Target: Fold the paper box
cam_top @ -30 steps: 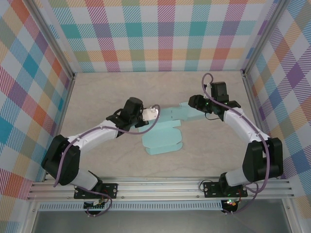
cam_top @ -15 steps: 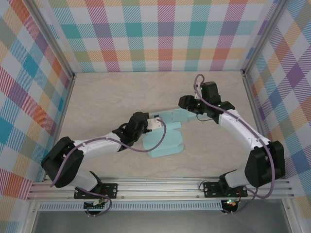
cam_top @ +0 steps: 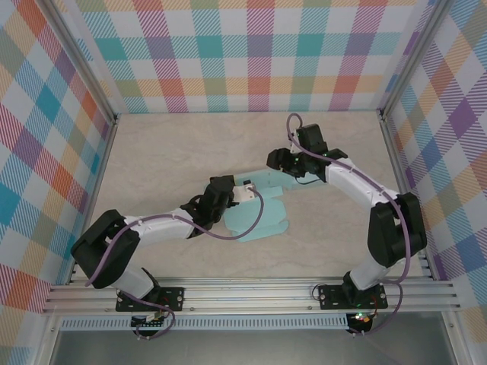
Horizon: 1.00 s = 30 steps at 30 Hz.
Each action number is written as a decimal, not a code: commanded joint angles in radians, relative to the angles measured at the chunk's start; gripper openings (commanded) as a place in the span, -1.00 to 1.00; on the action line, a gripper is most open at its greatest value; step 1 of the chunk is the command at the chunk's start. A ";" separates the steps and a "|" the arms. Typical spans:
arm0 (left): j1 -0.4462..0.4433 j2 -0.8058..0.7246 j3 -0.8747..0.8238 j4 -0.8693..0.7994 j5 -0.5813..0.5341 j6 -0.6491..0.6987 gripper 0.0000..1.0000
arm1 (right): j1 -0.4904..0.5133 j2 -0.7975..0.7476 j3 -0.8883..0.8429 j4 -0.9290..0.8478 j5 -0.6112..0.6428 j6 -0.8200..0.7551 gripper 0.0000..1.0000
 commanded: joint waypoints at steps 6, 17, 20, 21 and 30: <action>-0.020 0.017 0.013 0.029 -0.021 -0.010 -1.00 | 0.044 0.045 -0.011 0.070 -0.055 0.060 0.14; -0.021 0.015 0.016 0.025 -0.011 -0.030 -1.00 | 0.078 0.073 -0.045 0.180 -0.109 0.126 -0.13; -0.022 0.011 0.014 0.026 -0.011 -0.035 -1.00 | 0.078 0.064 -0.061 0.205 -0.114 0.139 -0.38; -0.022 0.010 0.012 0.029 -0.011 -0.035 -1.00 | 0.078 0.057 -0.068 0.212 -0.115 0.142 -0.43; -0.018 -0.010 -0.015 0.045 -0.026 -0.017 -1.00 | 0.069 -0.145 -0.144 0.145 0.005 0.089 -0.01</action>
